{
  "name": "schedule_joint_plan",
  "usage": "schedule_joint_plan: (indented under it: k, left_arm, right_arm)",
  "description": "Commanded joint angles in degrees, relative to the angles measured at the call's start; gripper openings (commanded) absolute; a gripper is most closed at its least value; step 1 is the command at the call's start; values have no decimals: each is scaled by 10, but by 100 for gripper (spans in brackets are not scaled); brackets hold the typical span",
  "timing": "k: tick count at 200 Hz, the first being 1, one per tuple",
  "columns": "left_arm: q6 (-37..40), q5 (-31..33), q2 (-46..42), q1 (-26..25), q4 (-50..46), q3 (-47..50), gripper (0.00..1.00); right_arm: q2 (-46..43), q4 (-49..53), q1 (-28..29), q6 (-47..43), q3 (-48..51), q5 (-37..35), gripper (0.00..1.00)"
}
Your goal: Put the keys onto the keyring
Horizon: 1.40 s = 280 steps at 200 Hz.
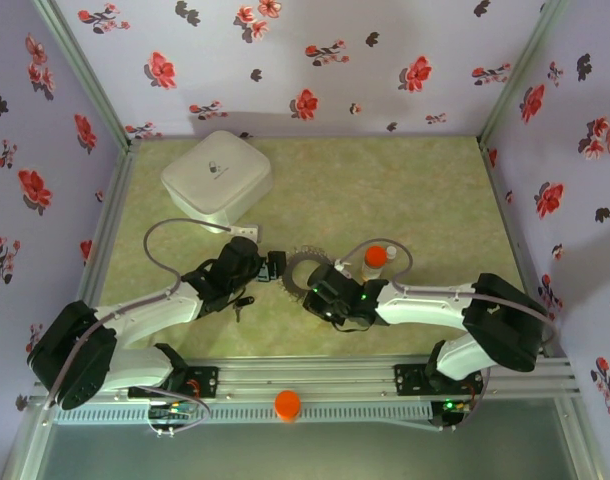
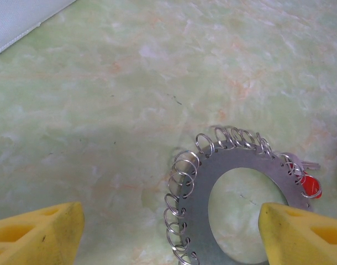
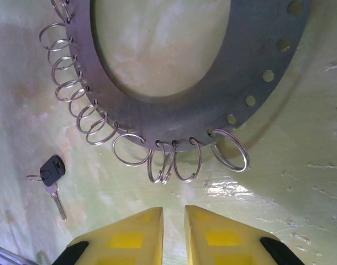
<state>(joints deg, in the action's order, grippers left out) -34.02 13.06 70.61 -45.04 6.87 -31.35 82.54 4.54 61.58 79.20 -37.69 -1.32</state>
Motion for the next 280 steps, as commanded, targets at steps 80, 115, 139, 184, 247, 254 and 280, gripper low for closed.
schedule_joint_plan:
  k: [80,115,139,184,247,254,280]
  left_arm:
    - [-5,11,-17,2,0,3,82]
    - [0,12,-15,3,-1,-2,82]
    - [0,12,-11,2,-2,-6,83]
    - [0,12,-9,3,-4,-6,83]
    - [-1,15,-20,2,-15,-4,83]
    - [-1,16,-21,3,-15,-4,83]
    - [-4,20,-22,2,-17,-3,84]
  right_arm:
    - [32,-24,-18,25,8,1,19]
    - [42,-57,-25,32,17,13,19]
    - [47,-63,-29,33,18,14,18]
    - [45,-61,-32,35,25,10,17]
    - [54,-89,-36,34,24,15,15]
    - [53,-90,-36,34,24,13,15]
    - [53,-91,-38,35,25,9,14]
